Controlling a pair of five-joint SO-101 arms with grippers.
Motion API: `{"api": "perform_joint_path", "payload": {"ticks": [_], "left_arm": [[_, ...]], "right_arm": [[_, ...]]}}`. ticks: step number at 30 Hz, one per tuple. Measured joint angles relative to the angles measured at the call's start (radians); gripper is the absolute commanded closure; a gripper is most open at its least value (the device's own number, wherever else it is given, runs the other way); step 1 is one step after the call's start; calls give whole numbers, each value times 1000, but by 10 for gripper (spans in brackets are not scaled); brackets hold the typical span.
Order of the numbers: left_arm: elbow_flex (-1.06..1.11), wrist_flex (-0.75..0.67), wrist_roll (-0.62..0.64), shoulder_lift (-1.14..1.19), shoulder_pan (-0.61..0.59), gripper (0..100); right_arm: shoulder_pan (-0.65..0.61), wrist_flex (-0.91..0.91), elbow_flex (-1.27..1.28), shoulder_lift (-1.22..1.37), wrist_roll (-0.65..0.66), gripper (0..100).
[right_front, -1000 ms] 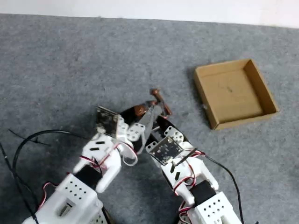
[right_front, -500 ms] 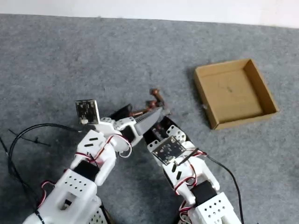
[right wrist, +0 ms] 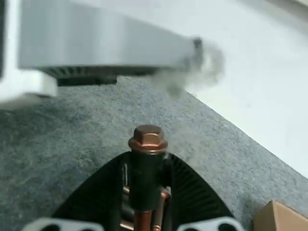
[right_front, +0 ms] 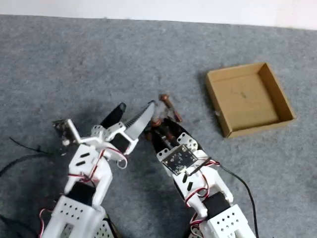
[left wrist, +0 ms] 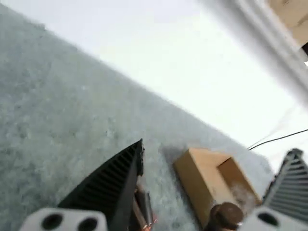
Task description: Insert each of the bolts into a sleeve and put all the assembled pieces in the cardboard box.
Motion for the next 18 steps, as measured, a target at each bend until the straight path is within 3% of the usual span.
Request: {"api": "perform_joint_path", "payload": {"ticks": [3,8,11,13,18], "left_arm": [[14,0,-37,-115,6,700],[14,37,-115,-189,8,993],[14,37,-198,-193,17,957],[14,37,-241,-193,21,986],[14,37,-265,-193,43,993]], "right_arm": [[26,0,0,0,0,994],[94,0,0,0,-58,994],[164,0,0,0,-155,994],[207,0,0,0,-192,994],[304,-48,0,0,-238,994]]}}
